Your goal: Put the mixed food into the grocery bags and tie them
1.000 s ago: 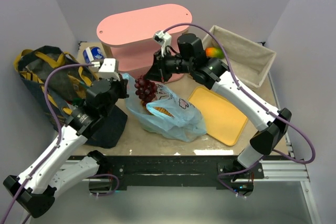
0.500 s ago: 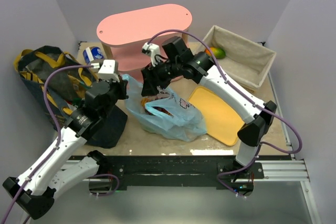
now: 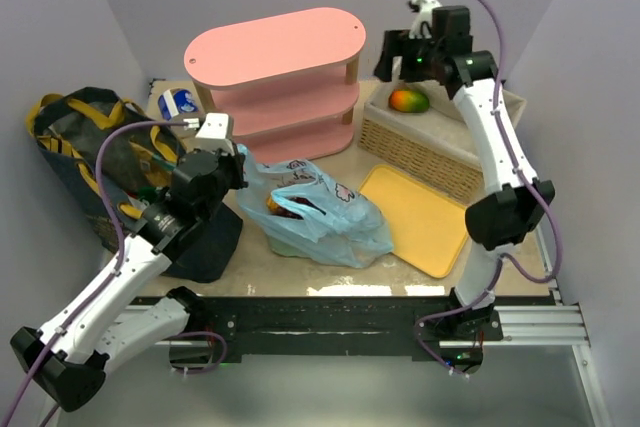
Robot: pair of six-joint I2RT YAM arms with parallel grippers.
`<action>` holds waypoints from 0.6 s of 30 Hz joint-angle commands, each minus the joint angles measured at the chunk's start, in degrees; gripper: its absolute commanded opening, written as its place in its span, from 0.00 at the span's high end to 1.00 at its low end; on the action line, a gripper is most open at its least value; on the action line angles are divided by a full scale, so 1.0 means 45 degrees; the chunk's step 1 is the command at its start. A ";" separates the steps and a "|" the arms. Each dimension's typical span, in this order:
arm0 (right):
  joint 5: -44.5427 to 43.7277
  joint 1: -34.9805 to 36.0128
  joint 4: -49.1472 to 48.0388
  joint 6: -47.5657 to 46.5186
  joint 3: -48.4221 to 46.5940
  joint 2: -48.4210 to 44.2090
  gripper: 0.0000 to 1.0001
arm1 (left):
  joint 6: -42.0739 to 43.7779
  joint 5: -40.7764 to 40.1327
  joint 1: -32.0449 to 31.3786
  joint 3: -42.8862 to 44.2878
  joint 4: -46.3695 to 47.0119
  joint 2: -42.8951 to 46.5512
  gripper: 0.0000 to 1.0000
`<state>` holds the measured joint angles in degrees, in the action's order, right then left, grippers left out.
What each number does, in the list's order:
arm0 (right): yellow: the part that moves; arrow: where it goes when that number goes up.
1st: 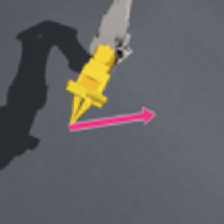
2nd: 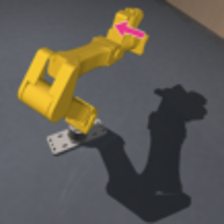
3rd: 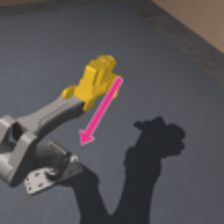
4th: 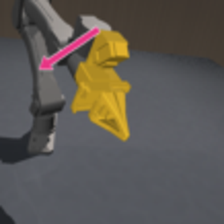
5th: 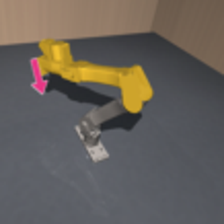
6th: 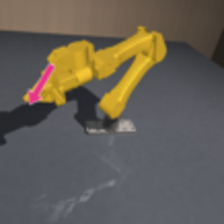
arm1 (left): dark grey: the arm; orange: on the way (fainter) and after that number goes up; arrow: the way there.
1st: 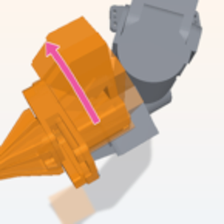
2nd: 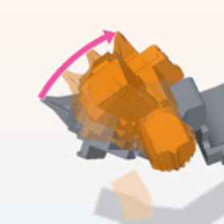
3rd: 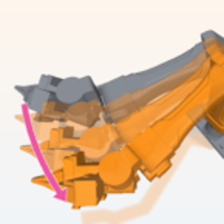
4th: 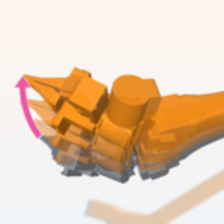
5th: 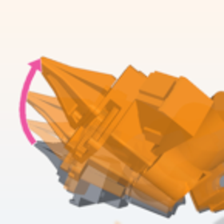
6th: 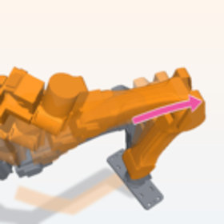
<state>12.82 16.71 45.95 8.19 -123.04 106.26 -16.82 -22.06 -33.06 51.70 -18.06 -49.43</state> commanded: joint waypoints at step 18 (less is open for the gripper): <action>-0.5231 -0.2912 -0.6716 1.1400 0.1387 0.4765 0.08 | -0.0052 -0.0976 0.0061 0.1166 0.0049 -0.2609 1.00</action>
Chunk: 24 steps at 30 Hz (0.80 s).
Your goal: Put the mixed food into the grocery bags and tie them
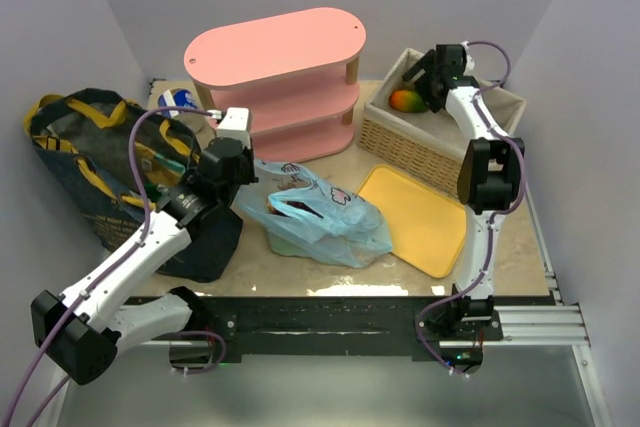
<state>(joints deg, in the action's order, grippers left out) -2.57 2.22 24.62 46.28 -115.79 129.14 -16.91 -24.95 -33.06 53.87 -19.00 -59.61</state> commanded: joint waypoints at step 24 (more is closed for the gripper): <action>-0.2906 0.0659 0.0758 0.9244 0.0068 0.1260 0.03 | 0.0476 -0.0315 0.0120 0.0998 0.0610 -0.1049 1.00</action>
<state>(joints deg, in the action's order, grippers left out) -12.53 4.82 26.44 82.78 -112.95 133.19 -15.35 -25.28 -32.99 56.16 -18.68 -64.29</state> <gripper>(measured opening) 0.962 0.018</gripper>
